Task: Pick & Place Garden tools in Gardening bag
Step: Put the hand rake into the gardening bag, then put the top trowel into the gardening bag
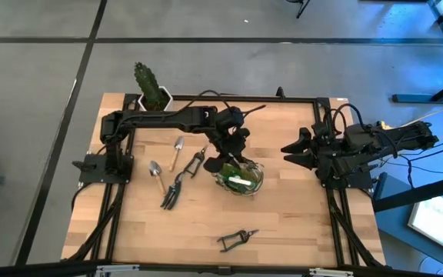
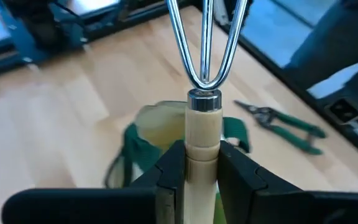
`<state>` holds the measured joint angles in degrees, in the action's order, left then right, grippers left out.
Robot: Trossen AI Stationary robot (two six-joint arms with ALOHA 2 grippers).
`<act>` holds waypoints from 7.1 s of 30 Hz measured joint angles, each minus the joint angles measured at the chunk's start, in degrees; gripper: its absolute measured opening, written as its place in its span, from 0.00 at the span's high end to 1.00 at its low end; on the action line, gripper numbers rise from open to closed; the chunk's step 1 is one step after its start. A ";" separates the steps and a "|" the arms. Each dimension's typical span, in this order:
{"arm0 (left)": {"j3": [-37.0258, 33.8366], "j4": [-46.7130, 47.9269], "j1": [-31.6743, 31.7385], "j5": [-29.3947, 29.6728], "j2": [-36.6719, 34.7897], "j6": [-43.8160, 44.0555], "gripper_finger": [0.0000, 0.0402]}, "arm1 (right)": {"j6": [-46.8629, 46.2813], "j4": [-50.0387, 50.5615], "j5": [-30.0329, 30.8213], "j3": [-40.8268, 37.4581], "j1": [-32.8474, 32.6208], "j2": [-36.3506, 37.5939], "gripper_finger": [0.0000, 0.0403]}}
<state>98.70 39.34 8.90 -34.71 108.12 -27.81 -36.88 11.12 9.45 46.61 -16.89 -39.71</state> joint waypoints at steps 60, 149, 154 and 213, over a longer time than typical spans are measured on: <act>-0.11 12.29 1.36 3.05 7.18 -2.18 0.85 | -0.41 1.55 0.61 0.02 -0.01 -0.13 0.52; 7.43 1.33 -3.35 41.48 -0.88 3.87 0.42 | -0.20 3.30 1.05 0.02 -0.01 -1.37 0.52; 7.50 1.62 -0.93 39.51 -5.88 12.70 0.44 | -0.15 3.32 1.05 0.02 -0.01 -1.37 0.52; -50.82 2.33 -13.87 49.85 -38.92 104.07 0.63 | -7.88 2.38 2.87 0.02 0.01 -1.40 0.52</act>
<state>47.87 41.67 -4.97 15.14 69.20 76.27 -44.76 13.50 12.33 46.63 -16.88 -41.11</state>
